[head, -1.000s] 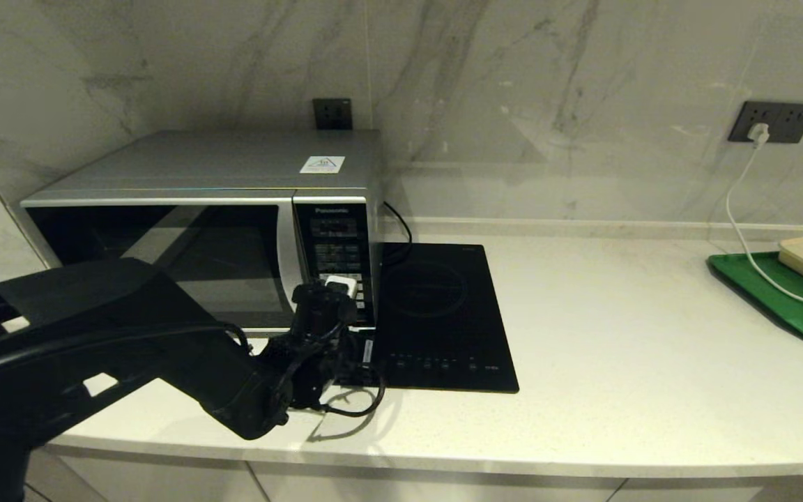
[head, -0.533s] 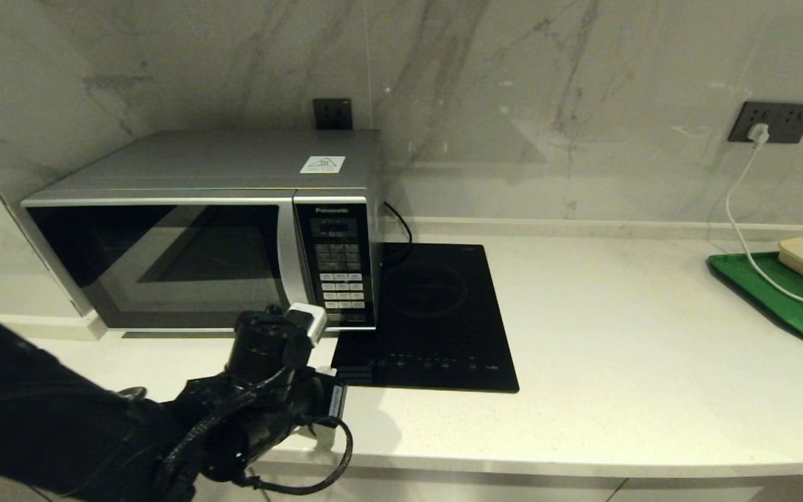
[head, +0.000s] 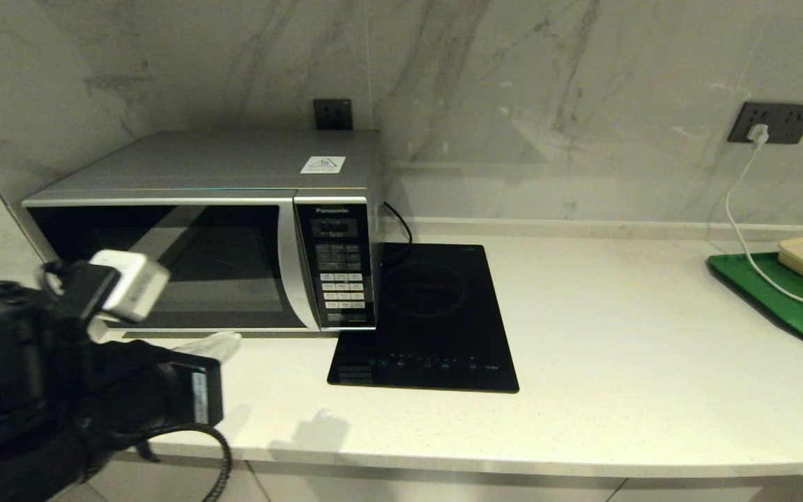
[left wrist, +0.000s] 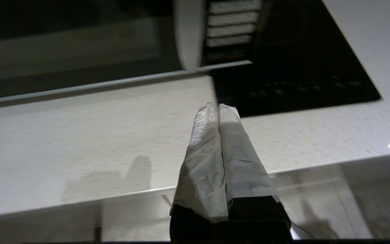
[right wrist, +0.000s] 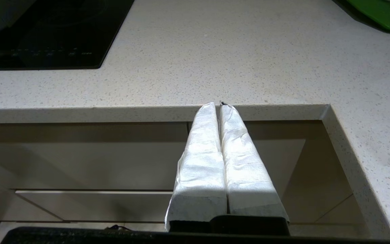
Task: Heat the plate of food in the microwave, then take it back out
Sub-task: Open the microwave oven
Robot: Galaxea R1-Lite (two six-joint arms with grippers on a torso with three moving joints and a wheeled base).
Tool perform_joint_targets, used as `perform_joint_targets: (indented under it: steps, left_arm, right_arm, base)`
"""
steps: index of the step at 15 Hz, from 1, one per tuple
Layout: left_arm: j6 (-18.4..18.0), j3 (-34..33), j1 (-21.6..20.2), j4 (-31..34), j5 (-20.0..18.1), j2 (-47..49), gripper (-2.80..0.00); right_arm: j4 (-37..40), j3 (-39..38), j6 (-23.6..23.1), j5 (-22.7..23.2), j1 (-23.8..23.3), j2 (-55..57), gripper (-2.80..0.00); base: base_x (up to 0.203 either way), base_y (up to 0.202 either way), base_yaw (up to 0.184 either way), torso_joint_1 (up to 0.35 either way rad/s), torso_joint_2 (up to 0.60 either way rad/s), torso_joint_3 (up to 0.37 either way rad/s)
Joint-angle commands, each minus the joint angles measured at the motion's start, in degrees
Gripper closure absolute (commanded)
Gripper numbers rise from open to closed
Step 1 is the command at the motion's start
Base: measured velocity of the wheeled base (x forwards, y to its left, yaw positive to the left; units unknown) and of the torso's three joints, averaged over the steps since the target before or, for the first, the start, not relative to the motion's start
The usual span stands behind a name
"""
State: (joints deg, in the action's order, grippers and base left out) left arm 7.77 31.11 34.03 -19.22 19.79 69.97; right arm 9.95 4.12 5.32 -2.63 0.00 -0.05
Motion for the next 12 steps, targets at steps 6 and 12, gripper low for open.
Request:
perform_joint_targets:
  steps: [6, 12]
  left_arm:
    - [-3.16, -1.51, -20.26, 20.78, 8.38, -37.51, 0.0]
    - [-4.46, -2.55, -29.02, 37.76, 11.3, -53.88, 0.0]
  right_arm:
    - [0.07, 0.01, -0.04, 0.0, 0.0, 0.05, 0.0]
    - [0.07, 0.01, 0.05, 0.0, 0.0, 0.05, 0.0]
  base:
    - [0.0, 0.0, 0.0, 0.0, 0.0, 0.0]
    - [0.0, 0.0, 0.0, 0.0, 0.0, 0.0]
